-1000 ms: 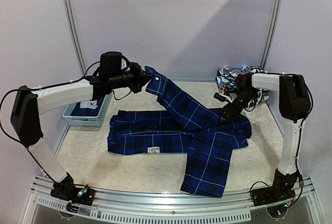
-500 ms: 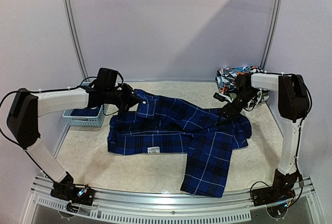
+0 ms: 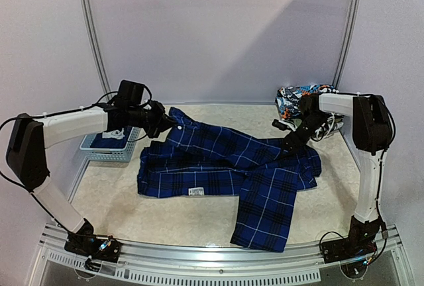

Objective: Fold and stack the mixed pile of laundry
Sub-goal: Adjust the rectangle-folded shirt at the center of the board.

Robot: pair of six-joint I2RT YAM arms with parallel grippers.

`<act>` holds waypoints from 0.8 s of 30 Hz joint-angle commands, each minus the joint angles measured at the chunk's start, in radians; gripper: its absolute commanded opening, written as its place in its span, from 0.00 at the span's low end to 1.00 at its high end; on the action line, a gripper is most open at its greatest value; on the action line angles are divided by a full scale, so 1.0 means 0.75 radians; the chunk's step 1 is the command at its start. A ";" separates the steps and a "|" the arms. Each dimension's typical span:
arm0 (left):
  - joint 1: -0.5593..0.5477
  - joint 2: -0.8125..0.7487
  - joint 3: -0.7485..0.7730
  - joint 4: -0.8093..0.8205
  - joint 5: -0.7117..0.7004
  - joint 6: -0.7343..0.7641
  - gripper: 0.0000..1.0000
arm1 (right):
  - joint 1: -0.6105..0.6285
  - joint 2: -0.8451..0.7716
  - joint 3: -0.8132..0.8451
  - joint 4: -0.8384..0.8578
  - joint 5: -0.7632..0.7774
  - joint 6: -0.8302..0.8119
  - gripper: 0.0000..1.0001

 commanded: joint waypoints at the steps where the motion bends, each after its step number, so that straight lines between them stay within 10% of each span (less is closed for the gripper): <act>1: 0.024 -0.006 0.065 0.019 0.063 -0.015 0.00 | -0.005 0.040 0.068 -0.030 0.039 -0.022 0.62; 24: 0.140 -0.191 -0.041 -0.154 0.171 -0.095 0.00 | -0.019 0.152 0.237 -0.266 -0.058 -0.218 0.41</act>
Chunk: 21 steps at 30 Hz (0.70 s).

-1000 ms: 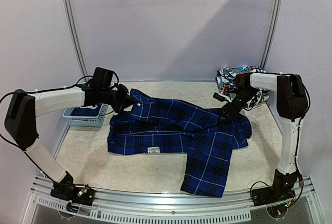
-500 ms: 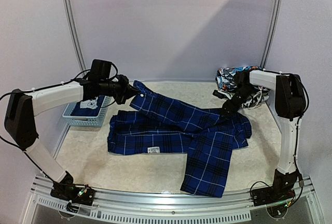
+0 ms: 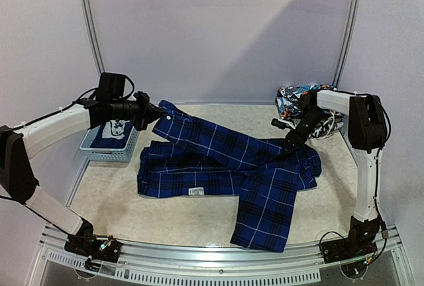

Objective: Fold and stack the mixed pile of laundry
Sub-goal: Adjust the rectangle-folded shirt at the center of the board.

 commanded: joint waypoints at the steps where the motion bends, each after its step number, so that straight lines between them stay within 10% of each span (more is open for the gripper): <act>1: 0.048 0.013 -0.049 -0.083 0.029 0.026 0.00 | -0.011 0.059 0.071 -0.081 -0.035 -0.079 0.41; 21: 0.100 0.443 0.101 -0.446 -0.208 0.749 0.00 | -0.028 0.116 0.124 -0.077 0.020 -0.043 0.51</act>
